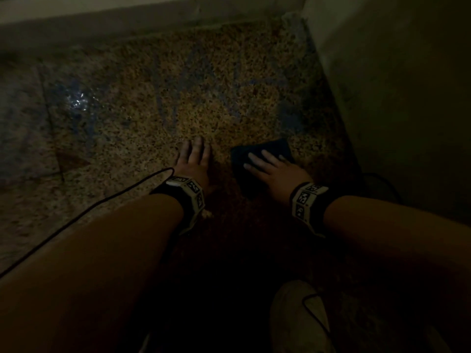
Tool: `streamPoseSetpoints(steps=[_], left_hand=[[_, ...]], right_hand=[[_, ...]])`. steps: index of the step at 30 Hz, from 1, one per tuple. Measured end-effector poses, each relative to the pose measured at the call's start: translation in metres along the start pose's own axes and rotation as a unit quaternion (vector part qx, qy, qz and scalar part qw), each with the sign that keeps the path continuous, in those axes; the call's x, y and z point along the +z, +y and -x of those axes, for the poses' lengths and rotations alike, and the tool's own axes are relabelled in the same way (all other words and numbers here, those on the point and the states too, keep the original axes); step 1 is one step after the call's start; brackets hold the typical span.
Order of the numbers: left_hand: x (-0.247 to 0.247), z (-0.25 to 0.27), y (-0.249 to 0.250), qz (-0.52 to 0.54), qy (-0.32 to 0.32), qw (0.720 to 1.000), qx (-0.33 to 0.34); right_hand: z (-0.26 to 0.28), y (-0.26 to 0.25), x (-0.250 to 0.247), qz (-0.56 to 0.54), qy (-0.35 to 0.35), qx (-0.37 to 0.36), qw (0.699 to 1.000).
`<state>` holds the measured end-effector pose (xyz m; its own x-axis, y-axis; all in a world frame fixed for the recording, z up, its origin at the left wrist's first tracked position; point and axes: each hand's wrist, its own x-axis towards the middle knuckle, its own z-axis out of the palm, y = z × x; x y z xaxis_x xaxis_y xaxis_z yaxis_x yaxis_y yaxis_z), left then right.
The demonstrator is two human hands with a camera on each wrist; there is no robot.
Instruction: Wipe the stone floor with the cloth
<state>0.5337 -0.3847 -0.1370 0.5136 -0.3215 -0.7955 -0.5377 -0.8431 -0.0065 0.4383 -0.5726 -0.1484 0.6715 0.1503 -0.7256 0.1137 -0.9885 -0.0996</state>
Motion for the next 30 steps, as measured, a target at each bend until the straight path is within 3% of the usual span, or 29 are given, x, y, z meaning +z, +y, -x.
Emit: streamPoseSetpoints(steps=[10, 15, 24, 30], left_hand=[[0.004, -0.002, -0.002, 0.001, -0.006, 1.000, -0.001], [-0.004, -0.002, 0.007, 0.061, 0.007, 0.998, -0.021], [-0.022, -0.015, 0.043, 0.026, 0.015, 0.999, 0.030], [-0.015, -0.025, 0.053, 0.015, 0.020, 0.999, 0.024]], right_hand=[[-0.040, 0.008, -0.041, -0.046, 0.028, 0.044, 0.998], [-0.027, 0.010, -0.034, -0.029, 0.016, 0.013, 0.999], [0.029, 0.028, 0.014, 0.039, -0.050, -0.010, 0.998], [0.019, 0.035, 0.019, -0.005, -0.007, -0.006, 1.000]])
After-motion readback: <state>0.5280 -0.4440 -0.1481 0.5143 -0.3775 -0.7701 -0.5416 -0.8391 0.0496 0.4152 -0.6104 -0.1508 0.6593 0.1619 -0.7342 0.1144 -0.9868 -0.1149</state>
